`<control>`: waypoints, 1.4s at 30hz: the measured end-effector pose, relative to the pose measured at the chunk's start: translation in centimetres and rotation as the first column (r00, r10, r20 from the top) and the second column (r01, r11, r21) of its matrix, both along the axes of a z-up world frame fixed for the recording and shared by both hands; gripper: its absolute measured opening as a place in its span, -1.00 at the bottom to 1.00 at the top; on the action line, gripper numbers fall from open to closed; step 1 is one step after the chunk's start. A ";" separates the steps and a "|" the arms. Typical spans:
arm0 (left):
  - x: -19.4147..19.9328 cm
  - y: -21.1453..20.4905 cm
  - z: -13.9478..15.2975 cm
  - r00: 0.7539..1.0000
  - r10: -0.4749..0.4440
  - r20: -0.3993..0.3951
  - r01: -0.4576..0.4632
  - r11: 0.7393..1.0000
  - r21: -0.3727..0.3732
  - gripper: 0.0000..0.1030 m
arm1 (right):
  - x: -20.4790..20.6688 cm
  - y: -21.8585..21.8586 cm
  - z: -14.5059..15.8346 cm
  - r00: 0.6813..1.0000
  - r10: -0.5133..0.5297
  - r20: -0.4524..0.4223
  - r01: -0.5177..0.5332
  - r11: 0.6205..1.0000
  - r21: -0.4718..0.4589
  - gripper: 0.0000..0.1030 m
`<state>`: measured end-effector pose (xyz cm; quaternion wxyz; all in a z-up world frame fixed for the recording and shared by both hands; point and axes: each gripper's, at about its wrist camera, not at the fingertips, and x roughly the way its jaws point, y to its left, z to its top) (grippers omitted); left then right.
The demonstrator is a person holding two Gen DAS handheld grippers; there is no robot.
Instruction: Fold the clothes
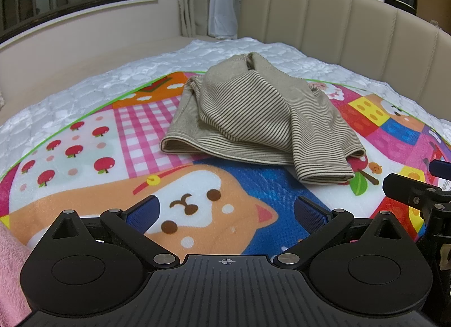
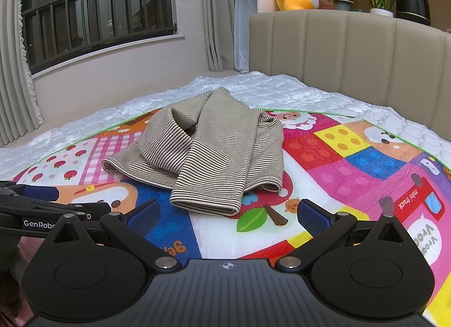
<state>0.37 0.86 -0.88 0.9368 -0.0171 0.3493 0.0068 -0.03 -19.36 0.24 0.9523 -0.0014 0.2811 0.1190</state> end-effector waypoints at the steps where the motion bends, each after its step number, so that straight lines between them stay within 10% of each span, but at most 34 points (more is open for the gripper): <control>1: 0.0 0.0 0.0 1.000 0.000 0.000 0.000 1.000 0.000 1.00 | 0.0 0.0 0.0 1.000 0.000 0.000 0.000 1.000 0.000 1.00; 42: 0.0 -0.2 0.3 1.000 -0.013 0.003 0.013 1.000 -0.004 1.00 | -0.4 0.1 0.2 0.999 -0.033 0.007 0.033 0.999 -0.039 1.00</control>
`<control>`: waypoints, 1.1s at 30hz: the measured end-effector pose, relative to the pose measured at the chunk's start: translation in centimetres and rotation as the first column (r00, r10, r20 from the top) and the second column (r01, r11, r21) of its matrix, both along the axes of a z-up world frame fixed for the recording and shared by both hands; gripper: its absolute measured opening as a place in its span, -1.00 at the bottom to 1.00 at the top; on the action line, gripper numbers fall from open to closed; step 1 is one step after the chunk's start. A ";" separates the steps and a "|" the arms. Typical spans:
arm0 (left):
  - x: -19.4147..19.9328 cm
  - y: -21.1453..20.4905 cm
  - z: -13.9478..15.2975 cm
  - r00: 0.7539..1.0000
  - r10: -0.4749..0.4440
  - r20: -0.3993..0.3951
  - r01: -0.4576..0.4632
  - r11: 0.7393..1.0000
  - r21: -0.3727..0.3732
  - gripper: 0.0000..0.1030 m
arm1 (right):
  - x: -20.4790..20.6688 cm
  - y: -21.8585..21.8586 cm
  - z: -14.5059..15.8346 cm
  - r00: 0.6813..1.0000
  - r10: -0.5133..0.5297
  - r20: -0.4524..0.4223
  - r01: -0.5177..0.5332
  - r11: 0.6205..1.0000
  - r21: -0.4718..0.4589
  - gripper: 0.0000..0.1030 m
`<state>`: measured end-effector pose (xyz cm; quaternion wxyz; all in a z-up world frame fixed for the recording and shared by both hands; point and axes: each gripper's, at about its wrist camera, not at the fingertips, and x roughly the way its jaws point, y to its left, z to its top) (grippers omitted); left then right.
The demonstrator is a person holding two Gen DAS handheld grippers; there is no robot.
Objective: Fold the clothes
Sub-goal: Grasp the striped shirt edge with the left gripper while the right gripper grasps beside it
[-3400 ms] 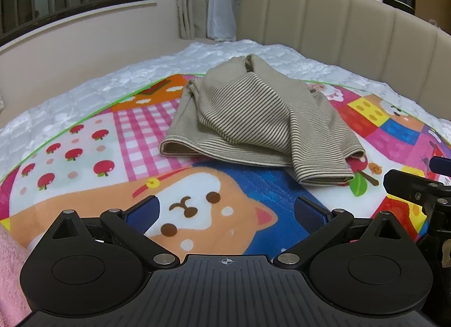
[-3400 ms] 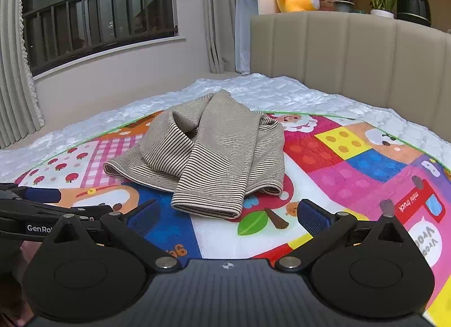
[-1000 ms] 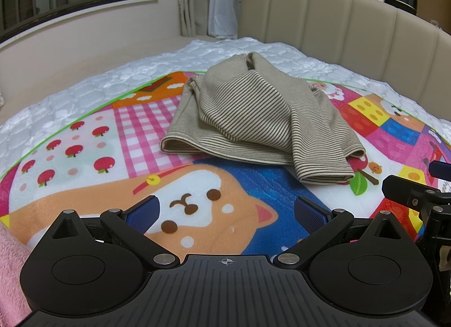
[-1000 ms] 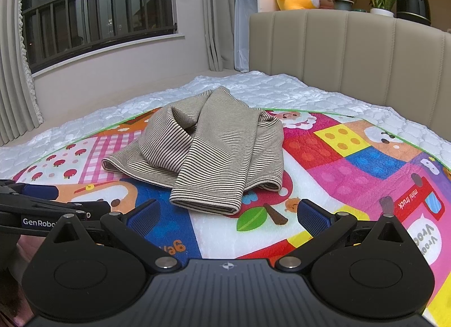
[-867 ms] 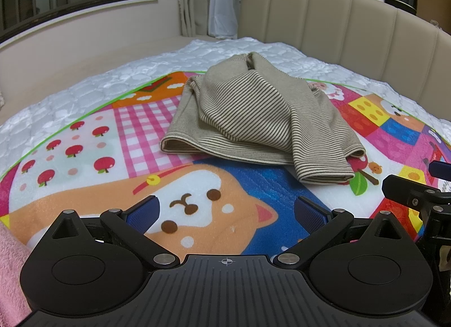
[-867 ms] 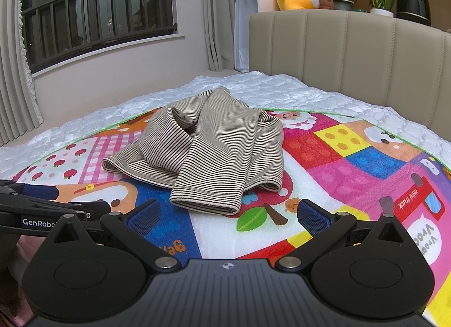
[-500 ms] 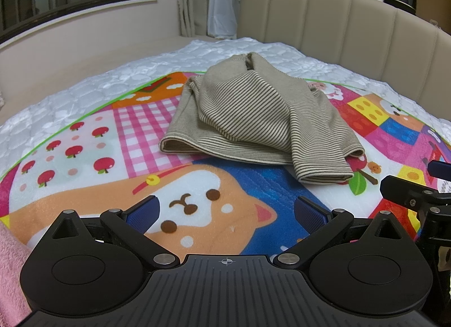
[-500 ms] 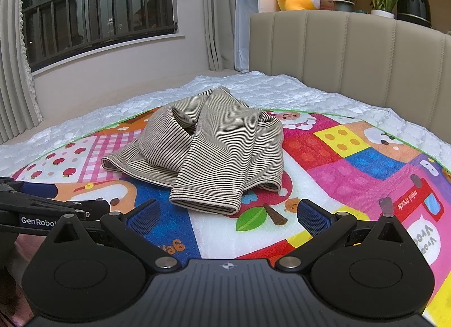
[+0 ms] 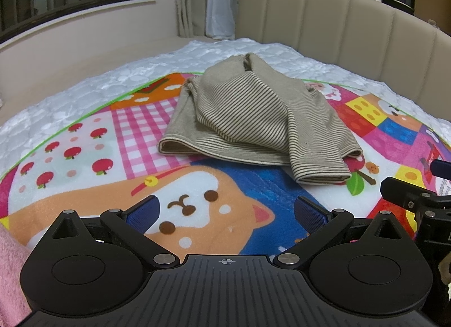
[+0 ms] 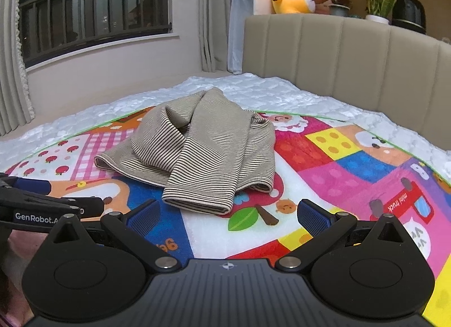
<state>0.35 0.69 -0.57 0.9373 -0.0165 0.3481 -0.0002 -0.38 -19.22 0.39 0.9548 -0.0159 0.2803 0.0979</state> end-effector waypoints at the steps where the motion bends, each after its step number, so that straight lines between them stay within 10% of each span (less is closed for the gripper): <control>1: 0.0 0.0 0.1 1.000 -0.001 0.001 0.001 1.000 0.000 1.00 | 0.0 -0.1 0.1 1.000 -0.002 -0.005 0.002 1.000 0.005 1.00; 16: 5.7 0.2 3.3 0.995 -0.098 -0.009 0.097 0.989 -0.113 1.00 | 4.8 -2.1 3.6 0.999 0.003 -0.038 0.003 0.989 0.145 1.00; 33: 19.3 1.7 2.3 0.991 -0.120 -0.058 0.119 0.993 -0.019 1.00 | 11.8 -1.7 2.4 0.996 -0.071 -0.056 0.080 0.983 0.168 1.00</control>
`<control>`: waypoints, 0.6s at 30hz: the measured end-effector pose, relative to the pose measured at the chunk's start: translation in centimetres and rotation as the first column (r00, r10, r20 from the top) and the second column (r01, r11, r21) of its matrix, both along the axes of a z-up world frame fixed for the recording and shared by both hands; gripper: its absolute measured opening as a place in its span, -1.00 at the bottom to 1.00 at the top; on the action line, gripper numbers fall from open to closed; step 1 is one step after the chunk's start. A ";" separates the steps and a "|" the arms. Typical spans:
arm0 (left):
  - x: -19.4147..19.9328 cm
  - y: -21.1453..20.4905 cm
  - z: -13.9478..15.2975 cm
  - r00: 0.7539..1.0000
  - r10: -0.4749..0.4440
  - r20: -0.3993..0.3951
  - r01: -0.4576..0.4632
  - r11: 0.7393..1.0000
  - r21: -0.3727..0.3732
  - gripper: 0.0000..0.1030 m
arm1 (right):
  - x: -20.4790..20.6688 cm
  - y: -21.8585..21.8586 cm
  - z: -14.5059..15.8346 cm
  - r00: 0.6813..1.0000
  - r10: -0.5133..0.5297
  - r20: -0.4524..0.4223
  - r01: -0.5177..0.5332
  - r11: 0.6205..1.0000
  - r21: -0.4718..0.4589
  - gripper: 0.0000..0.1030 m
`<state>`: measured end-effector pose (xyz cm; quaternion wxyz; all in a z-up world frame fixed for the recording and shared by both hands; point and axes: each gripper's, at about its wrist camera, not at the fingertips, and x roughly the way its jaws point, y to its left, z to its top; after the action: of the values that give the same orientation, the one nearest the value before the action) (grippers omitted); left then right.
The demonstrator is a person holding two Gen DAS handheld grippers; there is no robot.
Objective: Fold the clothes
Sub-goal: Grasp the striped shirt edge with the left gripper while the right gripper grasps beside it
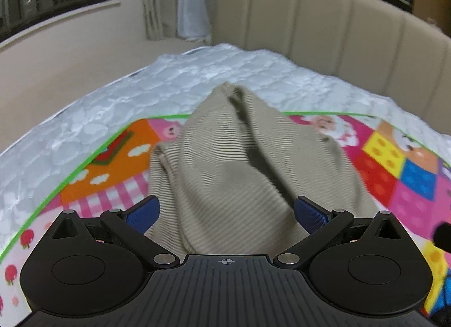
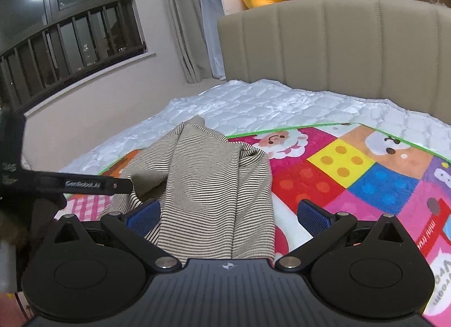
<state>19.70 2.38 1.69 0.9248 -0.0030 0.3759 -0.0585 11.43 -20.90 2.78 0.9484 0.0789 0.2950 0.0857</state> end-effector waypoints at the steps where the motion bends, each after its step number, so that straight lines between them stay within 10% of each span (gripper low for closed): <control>1: 0.7 0.2 -0.4 1.000 0.007 -0.015 -0.007 1.000 -0.008 1.00 | 0.6 0.3 -0.3 1.000 0.000 -0.009 0.000 1.000 -0.005 1.00; 18: 5.3 2.0 -4.2 0.995 -0.002 -0.099 -0.011 0.991 -0.135 1.00 | 9.9 4.8 -2.3 0.997 0.038 -0.073 -0.040 0.999 -0.029 1.00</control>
<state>25.01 4.43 -2.56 0.9029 -0.0692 0.4164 -0.0815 21.37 -16.06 0.45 0.9363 0.0619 0.3318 0.0968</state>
